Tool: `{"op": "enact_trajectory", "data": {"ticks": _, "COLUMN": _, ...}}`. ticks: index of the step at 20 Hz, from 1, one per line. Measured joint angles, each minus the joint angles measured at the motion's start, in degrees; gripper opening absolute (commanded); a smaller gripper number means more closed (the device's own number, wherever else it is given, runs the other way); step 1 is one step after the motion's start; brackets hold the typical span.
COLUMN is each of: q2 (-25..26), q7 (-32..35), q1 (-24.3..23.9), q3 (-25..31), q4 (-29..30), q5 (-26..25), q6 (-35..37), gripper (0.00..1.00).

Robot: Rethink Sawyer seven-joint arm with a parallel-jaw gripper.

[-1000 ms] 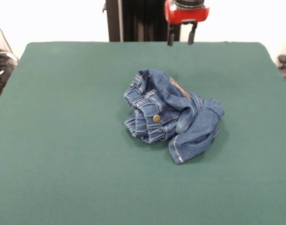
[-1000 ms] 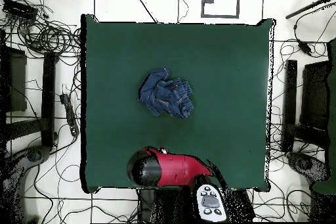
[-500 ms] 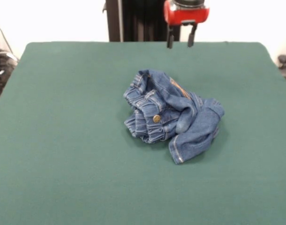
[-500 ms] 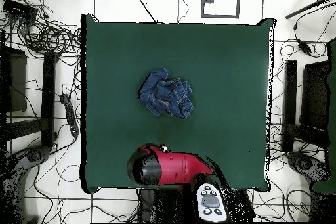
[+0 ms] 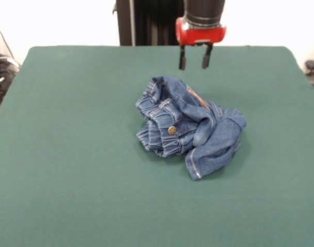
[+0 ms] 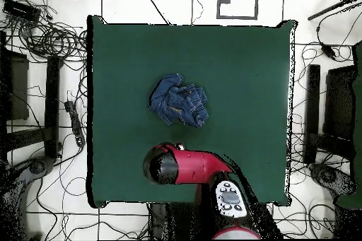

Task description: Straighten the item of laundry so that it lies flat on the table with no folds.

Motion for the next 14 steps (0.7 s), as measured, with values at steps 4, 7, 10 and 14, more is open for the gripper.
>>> {"op": "enact_trajectory", "data": {"ticks": 4, "q2": 1.39, "q7": 0.0, "q1": -1.34, "q3": 0.21, "q4": -2.07, "q5": -0.61, "q6": 0.0, "gripper": 1.0}}
{"op": "enact_trajectory", "data": {"ticks": 7, "q2": 2.09, "q7": 0.0, "q1": -2.37, "q3": 0.35, "q4": -3.49, "q5": -1.37, "q6": 0.01, "gripper": 1.0}}
{"op": "enact_trajectory", "data": {"ticks": 10, "q2": 2.66, "q7": 0.0, "q1": -3.22, "q3": 0.35, "q4": -5.19, "q5": -2.24, "q6": 0.01, "gripper": 1.0}}
{"op": "enact_trajectory", "data": {"ticks": 14, "q2": 3.6, "q7": 0.0, "q1": -3.83, "q3": 0.37, "q4": -7.71, "q5": -3.74, "q6": 0.01, "gripper": 1.0}}
